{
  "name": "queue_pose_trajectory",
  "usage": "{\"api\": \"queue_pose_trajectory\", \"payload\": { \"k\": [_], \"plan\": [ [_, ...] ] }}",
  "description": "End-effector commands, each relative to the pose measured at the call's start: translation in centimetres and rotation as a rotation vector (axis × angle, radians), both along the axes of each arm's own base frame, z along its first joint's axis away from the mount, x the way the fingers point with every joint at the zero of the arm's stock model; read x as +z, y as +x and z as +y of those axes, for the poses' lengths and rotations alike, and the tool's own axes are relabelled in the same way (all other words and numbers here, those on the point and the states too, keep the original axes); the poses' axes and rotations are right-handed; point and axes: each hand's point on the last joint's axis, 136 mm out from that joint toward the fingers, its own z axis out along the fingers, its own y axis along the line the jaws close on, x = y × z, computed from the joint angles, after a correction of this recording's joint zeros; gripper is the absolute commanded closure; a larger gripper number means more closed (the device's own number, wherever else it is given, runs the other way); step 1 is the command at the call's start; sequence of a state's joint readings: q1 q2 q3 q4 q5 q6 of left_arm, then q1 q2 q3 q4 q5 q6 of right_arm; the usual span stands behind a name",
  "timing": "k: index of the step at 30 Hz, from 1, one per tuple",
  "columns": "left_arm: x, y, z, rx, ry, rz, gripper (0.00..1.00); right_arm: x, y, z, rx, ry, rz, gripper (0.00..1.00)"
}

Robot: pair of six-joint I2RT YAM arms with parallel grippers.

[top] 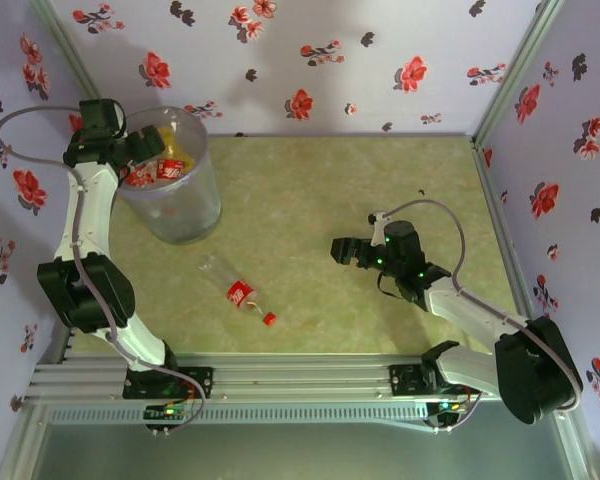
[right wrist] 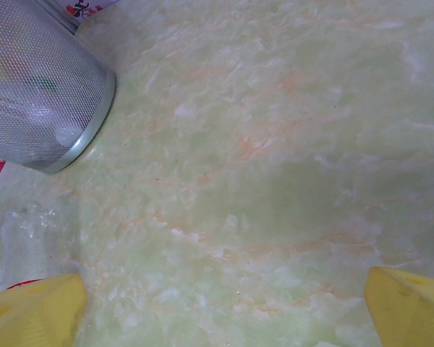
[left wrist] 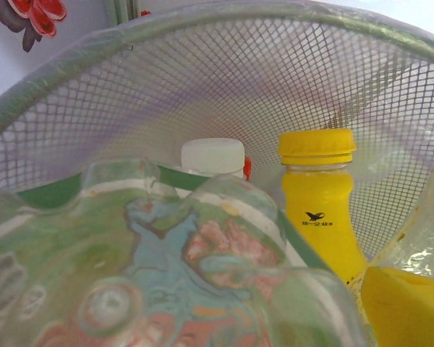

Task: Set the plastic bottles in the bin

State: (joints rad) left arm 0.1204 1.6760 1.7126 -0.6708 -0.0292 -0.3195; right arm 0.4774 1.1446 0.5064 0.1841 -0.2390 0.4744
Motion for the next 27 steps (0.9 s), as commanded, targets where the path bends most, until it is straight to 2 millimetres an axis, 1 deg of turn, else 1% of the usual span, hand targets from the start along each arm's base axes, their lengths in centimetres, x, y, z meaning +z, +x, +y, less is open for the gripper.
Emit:
{"api": "queue_pose_trajectory", "payload": {
  "k": [1,6,9,12,15,17,22,25,27],
  "plan": [
    [2.3,-0.8,-0.2,0.003,0.010,-0.039,0.00,-0.1,0.0,-0.5,-0.010,-0.020,-0.018,0.01],
    [5.5,-1.1,-1.3,-0.023,0.014,-0.121,0.00,-0.2,-0.4,-0.3,0.023,-0.069,-0.007,0.01],
    [7.7,-1.5,-2.2,-0.043,0.015,-0.172,0.00,0.0,-1.4,0.4,0.064,-0.170,-0.007,0.01],
    [9.8,-2.1,-2.6,-0.050,0.016,-0.224,0.00,0.0,-3.0,1.7,0.128,-0.291,-0.026,0.01],
    [11.4,-2.6,-2.7,-0.050,0.020,-0.261,0.00,0.0,-4.6,3.6,0.198,-0.343,-0.020,0.02],
    [12.1,-3.0,-2.8,-0.051,0.025,-0.278,0.00,0.0,-5.7,5.3,0.253,-0.360,-0.020,0.03],
    [13.0,-3.8,-3.2,-0.062,0.033,-0.299,0.00,0.0,-8.2,9.5,0.377,-0.406,-0.029,0.03],
    [12.2,-4.0,-3.2,-0.065,0.044,-0.277,0.01,-0.1,-9.5,12.2,0.443,-0.414,-0.041,0.03],
    [11.3,-3.8,-3.2,-0.067,0.044,-0.258,0.06,-0.1,-10.4,14.0,0.487,-0.411,-0.048,0.03]
  ]
}}
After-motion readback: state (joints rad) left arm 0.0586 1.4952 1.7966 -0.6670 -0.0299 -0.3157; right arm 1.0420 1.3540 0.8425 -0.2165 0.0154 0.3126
